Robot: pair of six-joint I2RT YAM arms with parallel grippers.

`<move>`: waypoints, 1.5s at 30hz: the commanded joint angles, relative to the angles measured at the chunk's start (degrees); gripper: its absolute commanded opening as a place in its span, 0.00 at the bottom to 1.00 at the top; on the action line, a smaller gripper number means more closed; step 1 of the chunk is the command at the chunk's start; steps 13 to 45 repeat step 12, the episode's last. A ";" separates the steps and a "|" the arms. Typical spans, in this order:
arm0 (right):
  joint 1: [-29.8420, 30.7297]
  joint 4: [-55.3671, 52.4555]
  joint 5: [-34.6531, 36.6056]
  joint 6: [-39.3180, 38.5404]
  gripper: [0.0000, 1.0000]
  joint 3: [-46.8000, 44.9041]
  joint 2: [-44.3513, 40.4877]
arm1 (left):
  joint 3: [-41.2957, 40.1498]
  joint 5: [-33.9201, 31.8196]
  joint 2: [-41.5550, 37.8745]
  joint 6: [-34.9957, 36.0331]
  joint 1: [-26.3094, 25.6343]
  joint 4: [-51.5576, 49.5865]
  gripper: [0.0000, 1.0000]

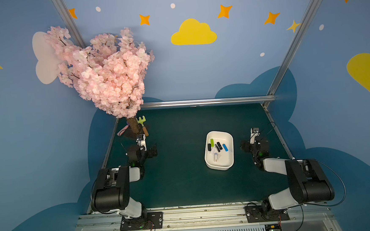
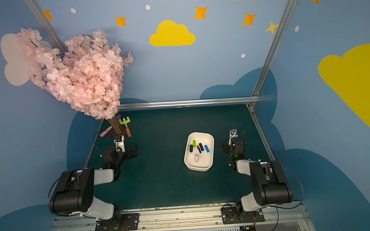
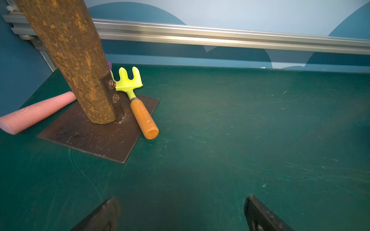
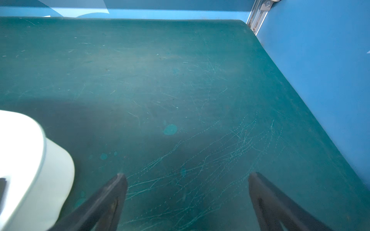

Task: Put the usb flash drive into the storage box
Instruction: Reset both arms

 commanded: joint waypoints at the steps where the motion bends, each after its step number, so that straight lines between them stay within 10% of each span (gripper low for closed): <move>1: -0.21 -0.39 -0.61 0.05 0.98 0.82 -0.66 | 0.12 -0.39 -0.15 0.01 -0.78 -0.73 1.00; 45: -0.25 -0.34 -0.83 0.05 0.98 0.81 -0.75 | 0.07 -2.42 -0.25 0.63 -1.91 -0.86 1.00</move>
